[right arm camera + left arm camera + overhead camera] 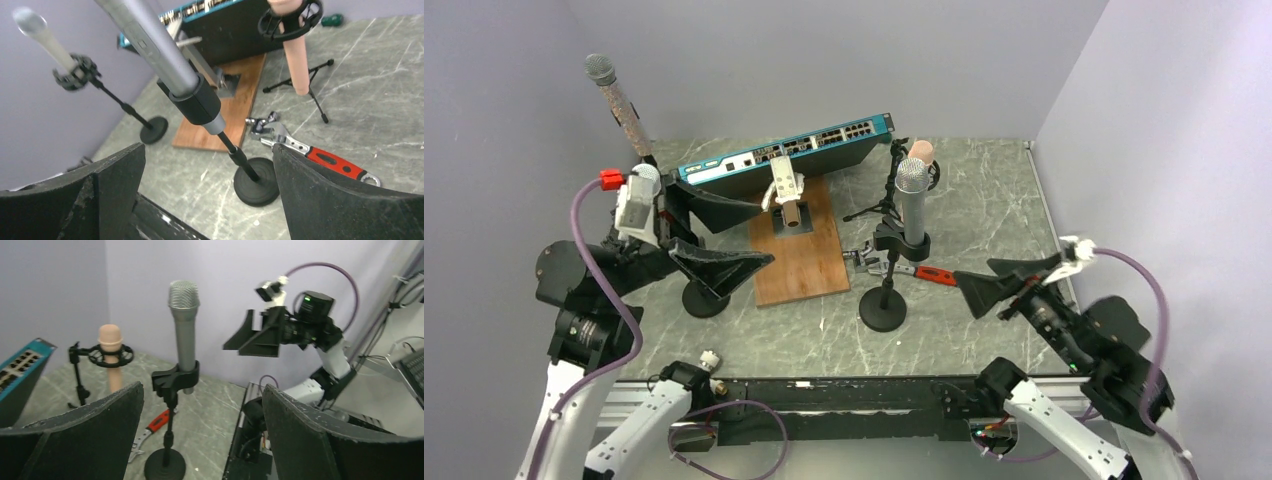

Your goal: Remove the microphone from the stand

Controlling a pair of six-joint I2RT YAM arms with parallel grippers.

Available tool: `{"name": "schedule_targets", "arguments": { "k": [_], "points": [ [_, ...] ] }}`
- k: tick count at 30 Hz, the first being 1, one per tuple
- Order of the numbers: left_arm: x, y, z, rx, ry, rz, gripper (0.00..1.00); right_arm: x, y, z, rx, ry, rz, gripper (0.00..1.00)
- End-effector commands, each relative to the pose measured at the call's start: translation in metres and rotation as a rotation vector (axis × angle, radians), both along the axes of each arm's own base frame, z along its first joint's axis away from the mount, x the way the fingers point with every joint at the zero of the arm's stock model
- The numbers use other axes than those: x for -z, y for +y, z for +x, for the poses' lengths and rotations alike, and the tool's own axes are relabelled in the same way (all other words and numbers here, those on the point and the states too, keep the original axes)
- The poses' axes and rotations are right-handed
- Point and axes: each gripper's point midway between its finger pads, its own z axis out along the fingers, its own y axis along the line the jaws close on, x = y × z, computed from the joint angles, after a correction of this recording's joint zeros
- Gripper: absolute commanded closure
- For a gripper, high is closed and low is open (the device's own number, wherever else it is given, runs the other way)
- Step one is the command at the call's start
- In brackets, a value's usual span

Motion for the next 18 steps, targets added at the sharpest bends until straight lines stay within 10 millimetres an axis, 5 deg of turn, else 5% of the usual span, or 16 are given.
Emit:
{"name": "schedule_targets", "arguments": {
  "k": [1, 7, 18],
  "points": [
    [0.009, -0.020, 0.002, 0.064, 0.014, 0.019, 0.09, -0.002, 0.026, 0.006, -0.113, -0.025, -0.104, 0.00],
    [0.030, -0.063, 0.007, 0.098, 0.051, 0.080, 0.00, -0.006, 0.030, 0.012, -0.119, -0.040, -0.134, 0.00],
    [0.071, -0.128, 0.016, 0.060, 0.110, 0.216, 0.01, -0.062, 0.056, 0.034, -0.164, -0.141, -0.171, 0.00]
  ]
}}
